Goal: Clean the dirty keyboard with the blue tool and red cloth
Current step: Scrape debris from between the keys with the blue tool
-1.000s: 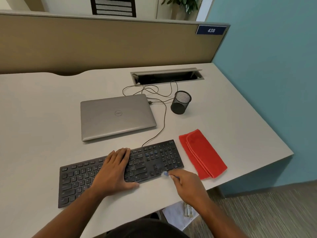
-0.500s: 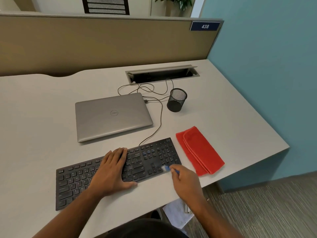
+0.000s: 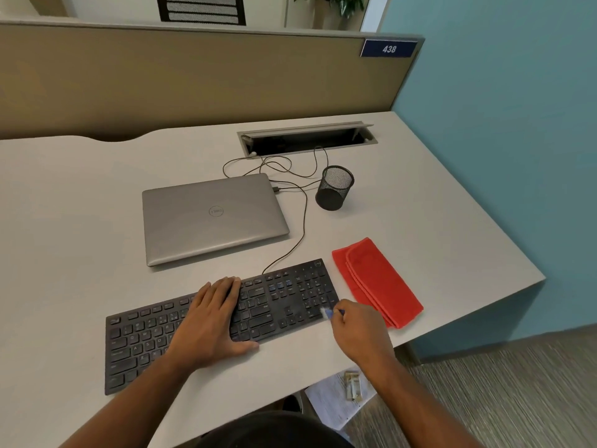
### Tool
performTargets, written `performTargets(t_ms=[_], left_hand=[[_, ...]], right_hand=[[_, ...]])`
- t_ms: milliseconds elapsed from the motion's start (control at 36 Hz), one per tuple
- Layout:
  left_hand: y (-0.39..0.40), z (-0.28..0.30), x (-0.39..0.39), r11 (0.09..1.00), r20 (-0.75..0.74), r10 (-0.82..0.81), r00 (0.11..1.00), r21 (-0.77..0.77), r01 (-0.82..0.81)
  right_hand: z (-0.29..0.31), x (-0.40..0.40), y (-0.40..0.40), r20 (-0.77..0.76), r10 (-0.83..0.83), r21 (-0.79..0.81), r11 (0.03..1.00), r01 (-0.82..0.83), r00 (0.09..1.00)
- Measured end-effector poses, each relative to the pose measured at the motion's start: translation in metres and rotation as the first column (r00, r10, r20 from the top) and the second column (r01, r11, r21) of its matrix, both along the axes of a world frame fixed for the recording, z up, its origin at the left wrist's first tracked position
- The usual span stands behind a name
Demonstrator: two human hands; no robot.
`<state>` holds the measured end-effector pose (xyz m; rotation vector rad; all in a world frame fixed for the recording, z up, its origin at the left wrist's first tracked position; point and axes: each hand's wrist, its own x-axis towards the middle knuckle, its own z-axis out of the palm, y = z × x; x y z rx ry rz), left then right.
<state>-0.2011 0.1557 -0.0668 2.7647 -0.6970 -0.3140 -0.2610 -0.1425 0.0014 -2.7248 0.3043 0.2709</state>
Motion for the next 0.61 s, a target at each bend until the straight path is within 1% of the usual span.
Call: performTargets(t_ms=[56, 83, 139, 222, 278, 333, 389, 444, 500, 528, 611], left_hand=[[0.000, 0.001, 0.000, 1.000, -0.003, 0.000, 1.000, 0.000, 0.000], [0.000, 0.001, 0.000, 1.000, -0.003, -0.001, 1.000, -0.003, 0.001], [0.000, 0.001, 0.000, 1.000, 0.002, 0.001, 1.000, -0.005, -0.001], [0.000, 0.001, 0.000, 1.000, 0.007, -0.003, 1.000, 0.001, 0.003], [0.000, 0.002, 0.000, 1.000, 0.012, -0.003, 1.000, 0.000, 0.003], [-0.001, 0.003, 0.000, 1.000, 0.017, -0.004, 1.000, -0.004, 0.004], [0.000, 0.003, -0.001, 1.000, 0.022, -0.002, 1.000, -0.014, 0.003], [0.000, 0.004, -0.001, 1.000, 0.026, -0.002, 1.000, -0.010, 0.002], [0.000, 0.005, -0.002, 1.000, 0.020, -0.005, 1.000, -0.012, 0.005], [-0.001, 0.005, -0.002, 1.000, 0.023, -0.001, 1.000, -0.018, 0.002], [-0.001, 0.006, -0.002, 1.000, 0.025, 0.002, 1.000, -0.019, -0.001]], right_hand=[[0.003, 0.003, -0.005, -0.074, 0.024, -0.047, 0.999, -0.027, 0.997], [0.006, 0.003, -0.006, -0.086, 0.026, -0.050, 0.998, -0.031, 0.996], [0.010, 0.003, -0.007, -0.035, -0.009, 0.004, 1.000, 0.009, 0.999], [0.012, 0.009, -0.008, 0.116, -0.136, 0.175, 0.978, 0.114, 0.984], [0.010, 0.013, -0.007, 0.101, -0.142, 0.195, 0.973, 0.120, 0.985], [0.005, 0.014, -0.007, 0.040, -0.109, 0.133, 0.986, 0.103, 0.993], [0.003, 0.014, -0.011, 0.001, -0.080, 0.037, 0.996, 0.080, 0.997], [0.001, 0.012, -0.013, -0.071, -0.050, -0.042, 0.998, 0.047, 0.996], [0.001, 0.008, -0.015, -0.088, -0.045, -0.046, 0.998, 0.041, 0.995], [0.001, 0.005, -0.016, -0.053, -0.068, -0.009, 0.998, 0.068, 0.996], [0.001, 0.004, -0.018, 0.120, -0.181, 0.185, 0.970, 0.157, 0.976]])
